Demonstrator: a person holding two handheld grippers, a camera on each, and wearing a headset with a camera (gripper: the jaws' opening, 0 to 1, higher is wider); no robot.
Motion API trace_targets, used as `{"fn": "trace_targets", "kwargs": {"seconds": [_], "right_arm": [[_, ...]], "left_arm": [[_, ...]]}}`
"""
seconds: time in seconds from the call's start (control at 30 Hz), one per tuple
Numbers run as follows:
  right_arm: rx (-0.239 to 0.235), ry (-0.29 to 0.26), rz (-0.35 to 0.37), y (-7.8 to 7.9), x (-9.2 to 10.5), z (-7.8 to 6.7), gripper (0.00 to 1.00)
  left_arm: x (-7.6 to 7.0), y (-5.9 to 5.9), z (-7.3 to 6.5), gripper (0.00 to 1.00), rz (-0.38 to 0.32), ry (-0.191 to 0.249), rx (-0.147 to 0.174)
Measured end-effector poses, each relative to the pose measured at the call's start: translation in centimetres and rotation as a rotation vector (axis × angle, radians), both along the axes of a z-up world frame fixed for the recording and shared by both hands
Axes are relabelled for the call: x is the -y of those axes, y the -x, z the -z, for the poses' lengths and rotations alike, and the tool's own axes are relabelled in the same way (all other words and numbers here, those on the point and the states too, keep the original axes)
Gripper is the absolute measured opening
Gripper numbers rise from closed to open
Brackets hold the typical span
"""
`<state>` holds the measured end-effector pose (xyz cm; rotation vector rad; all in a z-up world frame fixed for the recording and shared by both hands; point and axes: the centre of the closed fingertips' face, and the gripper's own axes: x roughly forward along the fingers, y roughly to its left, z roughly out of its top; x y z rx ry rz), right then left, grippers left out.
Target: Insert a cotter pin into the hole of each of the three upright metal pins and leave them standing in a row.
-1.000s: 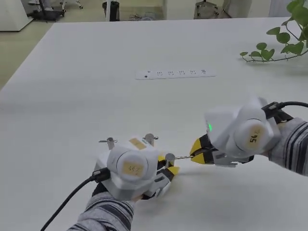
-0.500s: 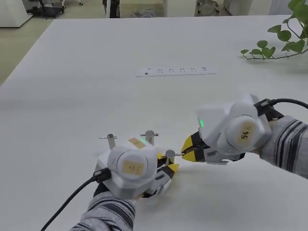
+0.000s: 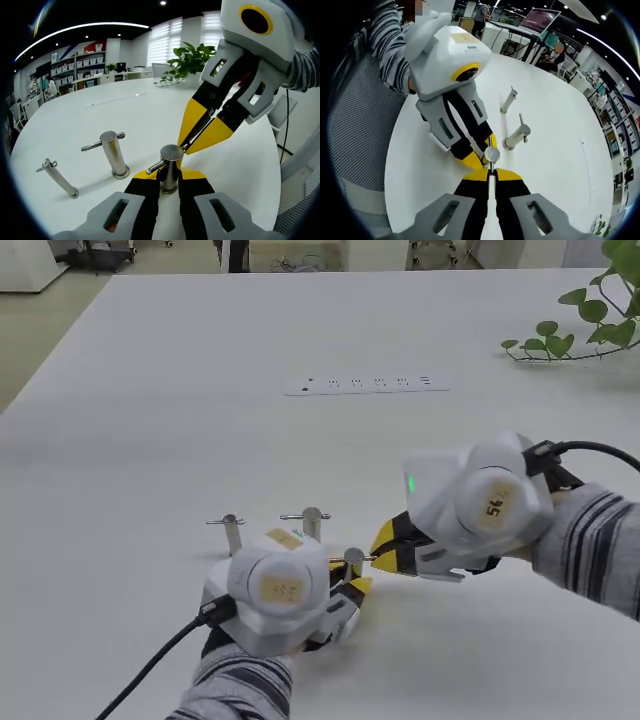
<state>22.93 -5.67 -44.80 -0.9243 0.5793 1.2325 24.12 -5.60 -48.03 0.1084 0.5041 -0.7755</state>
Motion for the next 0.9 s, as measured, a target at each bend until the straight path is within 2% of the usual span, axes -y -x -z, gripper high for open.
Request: {"fn": "trace_targets", "kwargs": {"seconds": [0.3, 0.47, 0.67, 0.9], "right_arm": [[-0.009, -0.031, 0.010, 0.17, -0.42, -0.15, 0.00], [-0.001, -0.033, 0.016, 0.15, -0.17, -0.40, 0.05], [-0.004, -0.032, 0.029, 0.03, 0.52, -0.64, 0.02], [-0.018, -0.047, 0.029, 0.24, 0.28, -0.52, 0.00]], "left_arm": [[-0.05, 0.06, 0.04, 0.10, -0.005, 0.006, -0.007], [-0.07, 0.09, 0.06, 0.10, -0.005, 0.005, -0.008], [-0.10, 0.11, 0.08, 0.10, -0.004, 0.006, -0.010], [-0.10, 0.10, 0.11, 0.10, -0.004, 0.005, -0.012]]}}
